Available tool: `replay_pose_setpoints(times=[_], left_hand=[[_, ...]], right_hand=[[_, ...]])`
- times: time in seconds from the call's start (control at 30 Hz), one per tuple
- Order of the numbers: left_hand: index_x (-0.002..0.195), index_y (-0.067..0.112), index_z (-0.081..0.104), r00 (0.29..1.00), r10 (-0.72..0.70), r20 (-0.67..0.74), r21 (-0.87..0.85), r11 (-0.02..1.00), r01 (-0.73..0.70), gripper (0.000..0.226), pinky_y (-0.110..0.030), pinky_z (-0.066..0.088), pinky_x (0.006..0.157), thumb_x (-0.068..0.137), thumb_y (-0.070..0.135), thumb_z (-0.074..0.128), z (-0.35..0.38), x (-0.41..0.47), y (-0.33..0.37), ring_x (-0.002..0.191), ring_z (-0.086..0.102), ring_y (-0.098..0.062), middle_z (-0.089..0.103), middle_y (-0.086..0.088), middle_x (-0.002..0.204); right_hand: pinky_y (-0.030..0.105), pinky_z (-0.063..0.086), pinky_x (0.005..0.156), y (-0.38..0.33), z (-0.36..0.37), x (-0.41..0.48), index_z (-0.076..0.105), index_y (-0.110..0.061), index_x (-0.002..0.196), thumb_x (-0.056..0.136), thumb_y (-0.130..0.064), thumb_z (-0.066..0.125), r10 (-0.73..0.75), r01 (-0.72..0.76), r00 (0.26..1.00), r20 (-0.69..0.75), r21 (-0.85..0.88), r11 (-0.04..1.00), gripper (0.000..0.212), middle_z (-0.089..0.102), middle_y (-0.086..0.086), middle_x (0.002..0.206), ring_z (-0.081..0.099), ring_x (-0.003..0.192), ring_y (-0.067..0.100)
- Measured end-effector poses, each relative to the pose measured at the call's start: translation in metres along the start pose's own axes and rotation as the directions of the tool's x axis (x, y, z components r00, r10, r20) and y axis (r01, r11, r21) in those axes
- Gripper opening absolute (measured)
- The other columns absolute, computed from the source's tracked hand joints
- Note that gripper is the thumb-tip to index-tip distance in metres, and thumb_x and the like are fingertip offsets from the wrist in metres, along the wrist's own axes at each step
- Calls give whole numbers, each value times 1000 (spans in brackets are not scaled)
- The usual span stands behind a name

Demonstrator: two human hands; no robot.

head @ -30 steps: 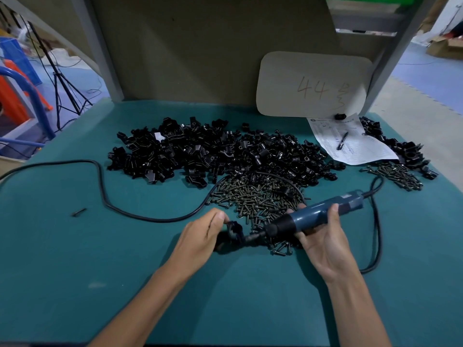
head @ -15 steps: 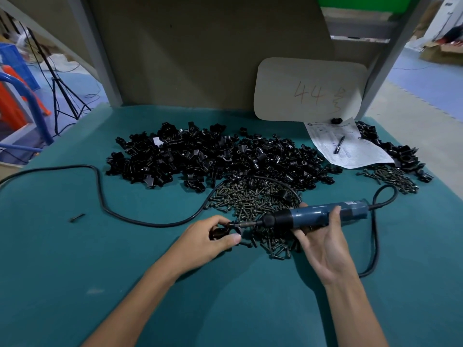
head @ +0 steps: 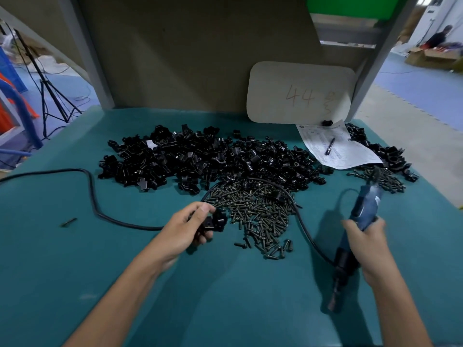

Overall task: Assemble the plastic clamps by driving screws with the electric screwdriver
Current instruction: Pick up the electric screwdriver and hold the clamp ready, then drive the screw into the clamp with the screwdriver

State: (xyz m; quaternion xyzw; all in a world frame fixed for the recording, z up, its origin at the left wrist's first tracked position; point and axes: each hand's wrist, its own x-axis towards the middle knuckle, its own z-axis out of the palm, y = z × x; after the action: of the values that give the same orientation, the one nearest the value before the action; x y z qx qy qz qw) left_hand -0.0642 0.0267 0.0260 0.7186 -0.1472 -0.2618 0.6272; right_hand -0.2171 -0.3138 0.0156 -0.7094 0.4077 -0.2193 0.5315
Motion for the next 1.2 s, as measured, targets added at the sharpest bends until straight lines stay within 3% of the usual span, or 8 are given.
replay_pose_setpoints(times=[0.17,0.33,0.5,0.6,0.7,0.8,0.9,1.2], left_hand=[[101,26,65,998,-23,61,-12,1000,24,53,-20,47,57,64,56,88,2,3,-4,65,62,-10,71,-1,76],[86,34,56,992,99,-72,353,933,-67,36,-27,48,59,71,59,78,-1,5,-12,60,58,-4,68,8,73],[97,33,55,988,152,-20,390,911,-132,20,-36,54,74,90,36,74,-7,0,-15,81,70,-15,73,7,91],[95,31,60,961,259,99,281,919,-277,20,-23,53,77,89,22,76,3,-3,-10,86,68,-9,70,7,96],[96,29,61,942,316,114,229,914,-335,22,-24,53,81,88,15,76,12,-3,-10,90,67,-12,69,2,97],[104,39,58,956,273,107,220,931,-291,31,-21,50,88,83,28,77,11,-3,-15,105,66,-10,68,11,108],[122,53,53,975,200,94,204,955,-215,54,-22,48,92,73,53,77,12,-2,-13,117,60,-1,65,20,118],[125,32,67,973,229,16,141,963,-229,59,-42,50,105,74,59,78,24,4,-20,120,62,-8,68,12,124]], right_hand=[[46,43,80,5,2,-6,43,-1,137,97,-31,64,-6,-27,997,-75,-427,904,54,49,25,126,54,105,43],[52,26,114,-22,11,-24,30,0,155,96,-32,69,-258,143,961,-94,-633,761,78,32,32,149,30,137,45],[33,52,88,-50,55,-72,57,-30,133,100,-39,59,-372,437,886,276,-231,869,34,61,-10,123,62,102,5],[25,56,68,-53,98,-95,66,-37,114,106,-35,51,-195,216,806,559,29,976,17,71,-11,104,68,82,3],[29,56,70,-48,124,-98,70,-14,110,109,-27,45,-86,-107,711,698,228,968,28,74,0,96,66,81,13],[29,58,79,-41,134,-94,66,-10,124,106,-12,51,-102,-267,709,697,400,877,23,75,7,111,70,92,17],[27,57,86,-33,140,-92,62,-14,131,102,-7,58,-181,-183,723,666,438,880,30,71,5,124,69,113,19],[34,56,96,-20,144,-95,64,-16,125,92,-13,70,-261,-69,737,624,452,889,34,72,7,124,66,119,26]])
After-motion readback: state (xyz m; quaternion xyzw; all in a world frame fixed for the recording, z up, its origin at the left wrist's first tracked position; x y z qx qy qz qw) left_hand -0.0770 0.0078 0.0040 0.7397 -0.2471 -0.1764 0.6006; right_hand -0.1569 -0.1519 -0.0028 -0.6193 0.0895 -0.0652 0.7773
